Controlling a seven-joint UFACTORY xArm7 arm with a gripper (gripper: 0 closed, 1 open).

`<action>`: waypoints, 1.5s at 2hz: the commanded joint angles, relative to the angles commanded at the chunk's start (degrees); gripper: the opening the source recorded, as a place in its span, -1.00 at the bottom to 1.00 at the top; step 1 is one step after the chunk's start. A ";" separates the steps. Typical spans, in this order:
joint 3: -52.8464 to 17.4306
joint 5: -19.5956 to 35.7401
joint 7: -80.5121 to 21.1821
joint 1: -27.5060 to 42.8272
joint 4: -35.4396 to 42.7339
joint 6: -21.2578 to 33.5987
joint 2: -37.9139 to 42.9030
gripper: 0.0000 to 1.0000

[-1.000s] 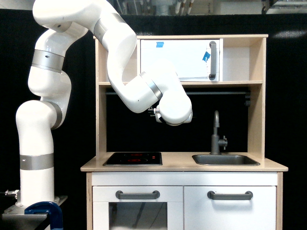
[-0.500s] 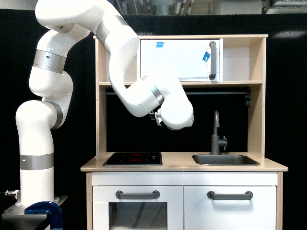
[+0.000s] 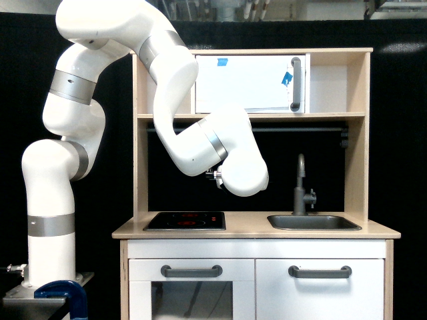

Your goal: Open the oven door

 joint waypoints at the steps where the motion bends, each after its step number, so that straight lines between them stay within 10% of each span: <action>1: 2.77 1.58 6.94 -0.07 -0.42 -1.17 -6.60 1.00; 3: 9.80 10.55 28.46 3.46 11.99 -5.69 -13.19 1.00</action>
